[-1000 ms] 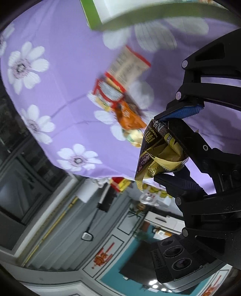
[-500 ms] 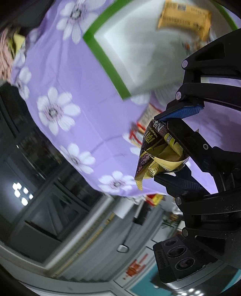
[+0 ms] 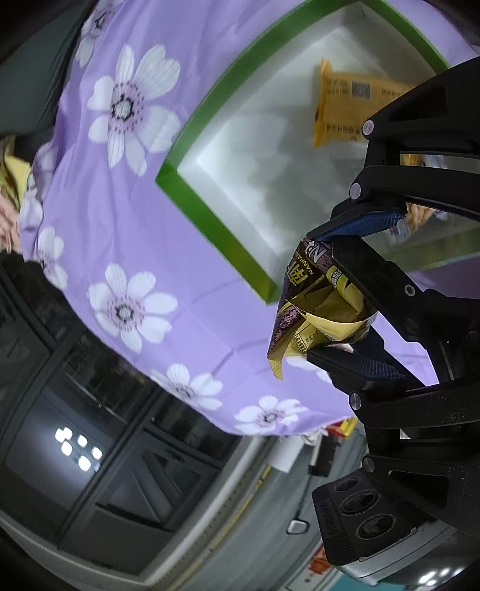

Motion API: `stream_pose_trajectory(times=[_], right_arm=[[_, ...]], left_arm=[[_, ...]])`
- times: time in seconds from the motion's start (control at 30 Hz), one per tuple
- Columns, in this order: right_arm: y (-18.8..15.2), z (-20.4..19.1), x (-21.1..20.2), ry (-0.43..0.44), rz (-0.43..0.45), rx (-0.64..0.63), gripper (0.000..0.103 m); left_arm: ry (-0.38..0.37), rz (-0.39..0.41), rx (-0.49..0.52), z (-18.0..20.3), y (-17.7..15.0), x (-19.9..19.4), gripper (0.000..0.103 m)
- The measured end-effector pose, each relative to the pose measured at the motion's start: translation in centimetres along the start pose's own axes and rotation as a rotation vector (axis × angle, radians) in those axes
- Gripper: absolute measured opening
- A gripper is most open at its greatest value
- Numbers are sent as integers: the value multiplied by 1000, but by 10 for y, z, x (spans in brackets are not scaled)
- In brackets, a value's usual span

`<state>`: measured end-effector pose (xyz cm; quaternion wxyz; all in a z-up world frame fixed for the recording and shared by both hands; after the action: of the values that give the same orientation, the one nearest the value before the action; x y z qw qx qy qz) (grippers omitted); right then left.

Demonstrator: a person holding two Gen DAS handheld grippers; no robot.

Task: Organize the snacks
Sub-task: 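Carry the gold wrapper into the box and open the right gripper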

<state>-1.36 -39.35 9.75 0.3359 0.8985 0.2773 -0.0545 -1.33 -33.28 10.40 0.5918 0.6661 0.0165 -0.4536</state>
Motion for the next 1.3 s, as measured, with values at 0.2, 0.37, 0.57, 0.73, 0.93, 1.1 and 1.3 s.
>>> stream_pose_trajectory(times=[0.2,0.37,0.57,0.73,0.93,1.1,1.3], right_arm=[[2,24,-2,-59,-11,55,58],[2,37,0,-92,-21,86,58],[1,50,2,-135,-37,118,58],[5,56,-3,-213,-8,120,58],[8,58,-11,-229,24,123,58],[10,39,-14,-239,58,53,60],[8,10,-6,-264,82,-68,73]], left_arm=[[-29,-60,-12,6,-4,21,49],[-26,-85,-27,10,-8,33,50],[-25,-136,-50,9,-15,46,52],[-8,-159,-75,4,-18,48,62],[8,-142,-70,-4,-19,34,65],[50,-83,-87,-24,-21,6,75],[144,0,-194,-81,-31,-37,86]])
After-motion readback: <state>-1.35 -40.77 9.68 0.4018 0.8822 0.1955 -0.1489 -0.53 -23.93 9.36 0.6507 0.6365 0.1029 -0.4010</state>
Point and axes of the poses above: each gripper's, at about its wrist camera, not at the fingertips, and x roughly the way its jaws point, z to its right, y to its top, the point moved 5 cm from there along x, roughly the way its jaws point, and after that the axes turned 14 degrees about y, right-handed, at the moved point
